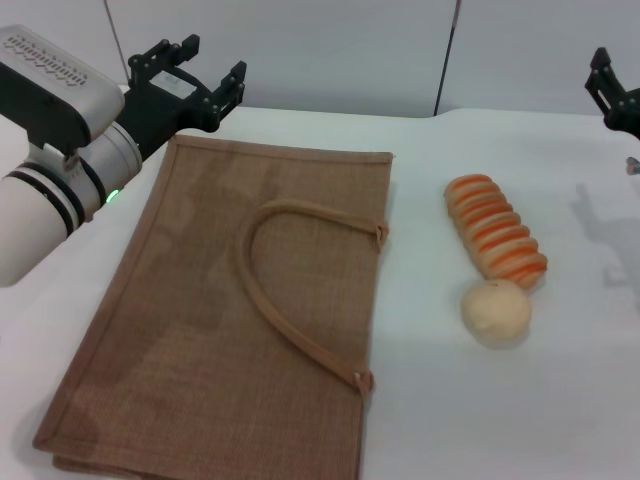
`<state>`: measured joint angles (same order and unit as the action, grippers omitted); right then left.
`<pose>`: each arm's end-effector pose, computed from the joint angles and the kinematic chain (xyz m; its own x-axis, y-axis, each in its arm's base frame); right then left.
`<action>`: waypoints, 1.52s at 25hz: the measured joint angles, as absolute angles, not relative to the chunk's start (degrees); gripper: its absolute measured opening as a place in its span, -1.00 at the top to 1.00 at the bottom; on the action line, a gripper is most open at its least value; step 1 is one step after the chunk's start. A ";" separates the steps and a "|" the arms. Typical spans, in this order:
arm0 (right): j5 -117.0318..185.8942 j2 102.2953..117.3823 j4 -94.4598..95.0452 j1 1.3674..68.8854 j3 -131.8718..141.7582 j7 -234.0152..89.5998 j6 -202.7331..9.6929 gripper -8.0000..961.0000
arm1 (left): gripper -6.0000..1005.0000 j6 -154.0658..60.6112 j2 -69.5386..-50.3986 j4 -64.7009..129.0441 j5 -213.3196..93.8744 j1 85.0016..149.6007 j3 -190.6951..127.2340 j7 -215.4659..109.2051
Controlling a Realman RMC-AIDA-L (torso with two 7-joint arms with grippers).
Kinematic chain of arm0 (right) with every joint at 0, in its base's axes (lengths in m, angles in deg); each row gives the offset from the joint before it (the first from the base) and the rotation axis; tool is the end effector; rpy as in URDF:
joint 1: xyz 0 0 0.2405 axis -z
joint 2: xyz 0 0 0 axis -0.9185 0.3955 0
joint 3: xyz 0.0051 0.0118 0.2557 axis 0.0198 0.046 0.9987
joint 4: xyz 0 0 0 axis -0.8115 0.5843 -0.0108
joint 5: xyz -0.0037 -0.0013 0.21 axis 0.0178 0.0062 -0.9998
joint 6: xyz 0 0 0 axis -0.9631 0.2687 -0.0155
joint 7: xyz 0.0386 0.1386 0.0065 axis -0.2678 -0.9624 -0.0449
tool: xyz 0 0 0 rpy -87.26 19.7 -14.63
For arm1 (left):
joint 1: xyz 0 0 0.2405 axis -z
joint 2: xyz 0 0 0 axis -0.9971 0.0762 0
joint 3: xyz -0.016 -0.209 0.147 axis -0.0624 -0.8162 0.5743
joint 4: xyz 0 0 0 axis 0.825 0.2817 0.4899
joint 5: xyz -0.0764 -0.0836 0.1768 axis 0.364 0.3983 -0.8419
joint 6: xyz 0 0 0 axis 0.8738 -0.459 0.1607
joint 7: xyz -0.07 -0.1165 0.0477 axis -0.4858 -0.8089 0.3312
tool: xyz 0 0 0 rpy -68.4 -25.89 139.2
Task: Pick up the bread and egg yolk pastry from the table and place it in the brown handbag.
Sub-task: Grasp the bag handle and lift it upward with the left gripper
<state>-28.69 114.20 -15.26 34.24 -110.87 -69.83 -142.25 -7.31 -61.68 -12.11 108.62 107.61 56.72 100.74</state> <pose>0.2740 0.3982 -0.0082 0.7201 0.0737 -0.6900 -0.6759 -0.1503 -0.7215 -0.2367 0.4025 0.0019 0.8591 -0.0448 0.5098 0.4443 -0.4291 -0.7865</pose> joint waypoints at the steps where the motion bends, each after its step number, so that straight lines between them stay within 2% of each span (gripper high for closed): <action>1: -28.70 114.17 -15.24 34.19 -110.81 -69.83 -142.13 -0.67 | -0.26 -7.30 -61.68 -12.11 108.62 107.62 56.72 100.73; 8: -28.71 114.09 -15.08 33.68 -110.54 -69.83 -140.48 -0.67 | -0.26 -8.17 -61.47 -12.12 108.39 108.00 56.92 96.94; 16: -28.70 114.11 -13.77 33.43 -110.46 -69.83 -139.79 -0.67 | -0.26 -19.80 -60.05 -17.56 97.71 109.05 62.07 80.94; 20: -28.70 114.11 -13.72 33.40 -110.38 -69.83 -139.51 -0.67 | -0.25 -21.82 -57.25 -20.72 90.80 109.48 65.62 66.97; 21: -28.70 114.11 -13.72 33.36 -110.37 -69.83 -139.32 -0.67 | -0.25 -21.82 -57.25 -20.72 90.80 109.48 65.62 66.97; 22: -28.70 114.10 -13.72 33.29 -110.37 -69.83 -139.09 -0.67 | -0.25 -21.47 -54.58 -21.51 85.48 110.65 68.46 55.12; 26: -28.70 114.06 -13.71 33.22 -110.38 -69.76 -138.83 -0.67 | -0.25 -20.62 -51.19 -21.62 76.90 112.95 71.66 40.69; 29: -28.70 114.04 -13.70 33.03 -110.40 -69.62 -138.39 -0.67 | -0.23 -17.55 -50.11 -21.33 69.19 113.78 71.08 31.58; 34: -28.70 114.02 -13.64 32.82 -110.42 -69.65 -138.20 -0.67 | -0.22 -11.10 -49.68 -21.10 54.21 115.05 67.13 18.00; 38: -28.70 114.02 -13.62 32.65 -110.40 -69.73 -138.20 -0.67 | -0.22 -4.42 -51.01 -21.08 39.29 116.48 60.55 9.68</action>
